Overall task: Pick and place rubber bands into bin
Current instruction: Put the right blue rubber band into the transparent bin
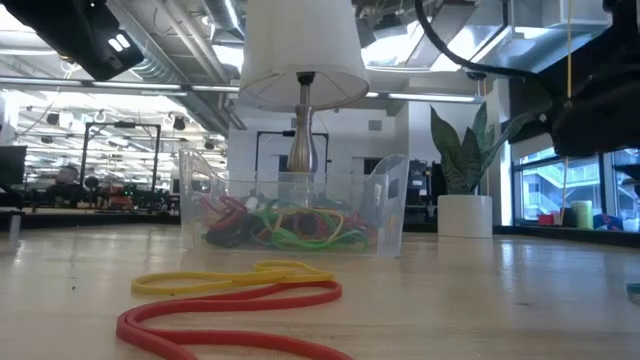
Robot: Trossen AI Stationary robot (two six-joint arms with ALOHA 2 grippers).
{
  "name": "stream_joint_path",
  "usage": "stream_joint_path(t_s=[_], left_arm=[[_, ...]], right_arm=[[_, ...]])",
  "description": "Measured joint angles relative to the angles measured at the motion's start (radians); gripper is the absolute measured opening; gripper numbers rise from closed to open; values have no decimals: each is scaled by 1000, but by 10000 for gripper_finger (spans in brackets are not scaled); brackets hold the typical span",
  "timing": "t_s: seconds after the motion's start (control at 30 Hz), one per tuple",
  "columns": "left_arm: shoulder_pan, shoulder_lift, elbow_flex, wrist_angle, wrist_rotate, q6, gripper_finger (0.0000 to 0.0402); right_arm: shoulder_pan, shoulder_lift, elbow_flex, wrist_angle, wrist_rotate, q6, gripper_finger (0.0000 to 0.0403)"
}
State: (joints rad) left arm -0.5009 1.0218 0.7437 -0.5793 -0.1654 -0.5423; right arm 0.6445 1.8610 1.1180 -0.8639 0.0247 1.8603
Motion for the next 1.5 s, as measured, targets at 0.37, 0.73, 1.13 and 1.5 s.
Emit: stream_joint_path(t_s=[0.37,0.73,1.13,1.5], left_arm=[[6,0,0,0,27,15,2],[6,1,0,1,26,15,2],[6,1,0,2,3,5,2],[6,1,0,5,-8,-25,2]], right_arm=[[4,-5,22,61,34,19,78],[7,34,25,104,38,22,78],[7,15,90,-1,128,21,78],[10,16,20,152,101,1,78]])
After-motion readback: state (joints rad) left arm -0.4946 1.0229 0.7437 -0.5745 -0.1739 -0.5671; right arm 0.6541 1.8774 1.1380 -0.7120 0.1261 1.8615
